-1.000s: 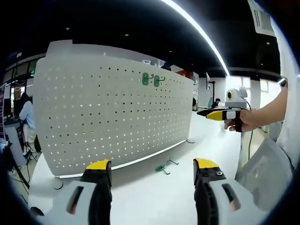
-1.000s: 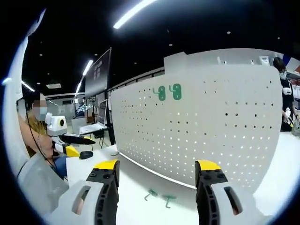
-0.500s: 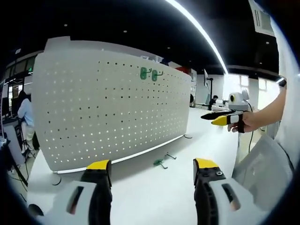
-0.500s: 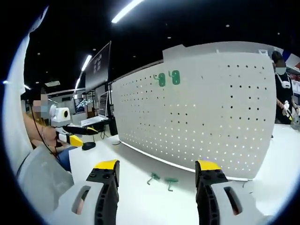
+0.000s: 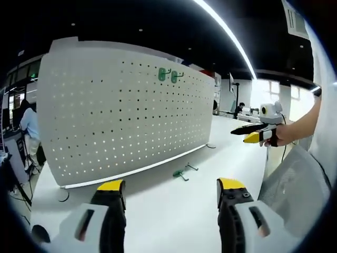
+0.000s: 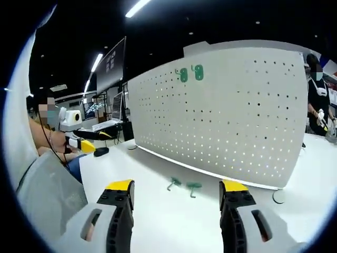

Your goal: Insert the hook assembly into the mounting plate slot until the hook locks in place.

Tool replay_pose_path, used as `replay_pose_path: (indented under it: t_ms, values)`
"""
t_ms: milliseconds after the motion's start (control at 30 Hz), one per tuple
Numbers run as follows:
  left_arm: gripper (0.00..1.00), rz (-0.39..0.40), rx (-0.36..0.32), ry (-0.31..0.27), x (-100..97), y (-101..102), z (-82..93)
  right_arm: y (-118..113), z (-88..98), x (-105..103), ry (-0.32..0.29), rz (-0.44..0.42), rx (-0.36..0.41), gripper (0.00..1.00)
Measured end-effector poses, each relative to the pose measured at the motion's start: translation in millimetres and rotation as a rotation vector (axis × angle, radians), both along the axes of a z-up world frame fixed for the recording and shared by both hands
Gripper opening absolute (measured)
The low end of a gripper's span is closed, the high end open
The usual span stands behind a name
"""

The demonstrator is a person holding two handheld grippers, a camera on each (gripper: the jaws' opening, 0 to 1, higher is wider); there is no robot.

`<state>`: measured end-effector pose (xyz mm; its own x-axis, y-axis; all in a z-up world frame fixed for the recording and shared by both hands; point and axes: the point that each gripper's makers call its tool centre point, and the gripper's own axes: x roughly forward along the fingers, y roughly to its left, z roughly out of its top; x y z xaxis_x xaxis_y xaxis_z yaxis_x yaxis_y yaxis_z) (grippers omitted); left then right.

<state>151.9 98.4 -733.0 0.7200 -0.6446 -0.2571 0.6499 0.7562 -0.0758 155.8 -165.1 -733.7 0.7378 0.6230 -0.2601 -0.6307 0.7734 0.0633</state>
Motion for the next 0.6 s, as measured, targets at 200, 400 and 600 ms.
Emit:
replay_pose_path:
  t_ms: [200,400,600]
  values:
    - [0.72,-0.006,0.009,0.015,-1.7,1,-7.3,-6,-7.3,-5,0.019,-0.004,-0.014,0.64]
    - [0.72,-0.005,0.011,0.028,-3.8,2,-11.5,-11,-13.6,-12,0.034,-0.012,-0.024,0.64]
    - [0.71,-0.003,0.013,0.032,-5.7,4,-12.8,-15,-21.3,-18,0.052,-0.014,-0.031,0.64]
